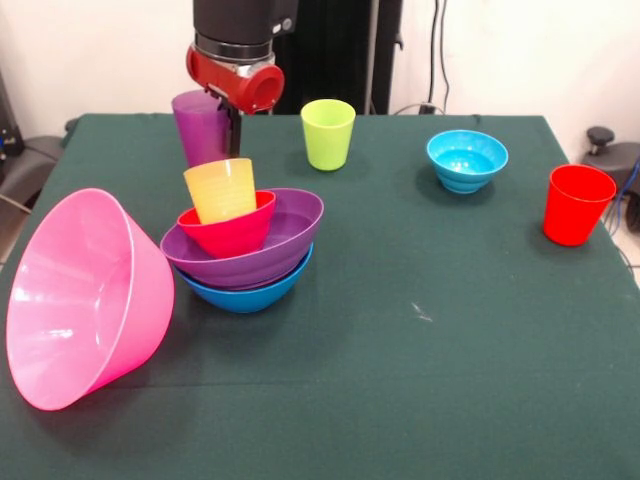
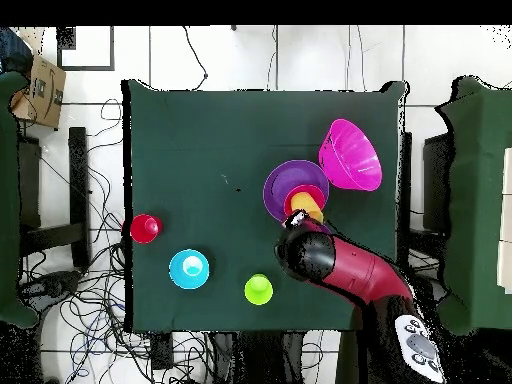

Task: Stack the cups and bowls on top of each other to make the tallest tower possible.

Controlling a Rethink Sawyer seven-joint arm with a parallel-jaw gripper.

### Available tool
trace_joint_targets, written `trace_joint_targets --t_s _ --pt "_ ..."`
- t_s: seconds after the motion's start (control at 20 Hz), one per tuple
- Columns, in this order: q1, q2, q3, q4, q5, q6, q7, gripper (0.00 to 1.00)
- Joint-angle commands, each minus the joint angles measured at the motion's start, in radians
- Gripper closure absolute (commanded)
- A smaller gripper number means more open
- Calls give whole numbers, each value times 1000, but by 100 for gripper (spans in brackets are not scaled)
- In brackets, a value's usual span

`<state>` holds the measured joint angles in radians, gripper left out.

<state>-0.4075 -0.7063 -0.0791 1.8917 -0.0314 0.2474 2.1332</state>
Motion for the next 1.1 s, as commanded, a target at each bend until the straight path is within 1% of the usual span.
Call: trace_joint_targets --t_s 0.05,0.25,0.6,0.8,1.1 --pt "25 -43 48 -26 -51 0 33 100" --pt "23 -85 50 -32 -42 36 25 100" --pt "29 -123 40 -63 -37 80 16 100" --pt "26 -118 41 -81 -41 82 11 100" --pt "22 -70 51 -91 -49 33 21 100"
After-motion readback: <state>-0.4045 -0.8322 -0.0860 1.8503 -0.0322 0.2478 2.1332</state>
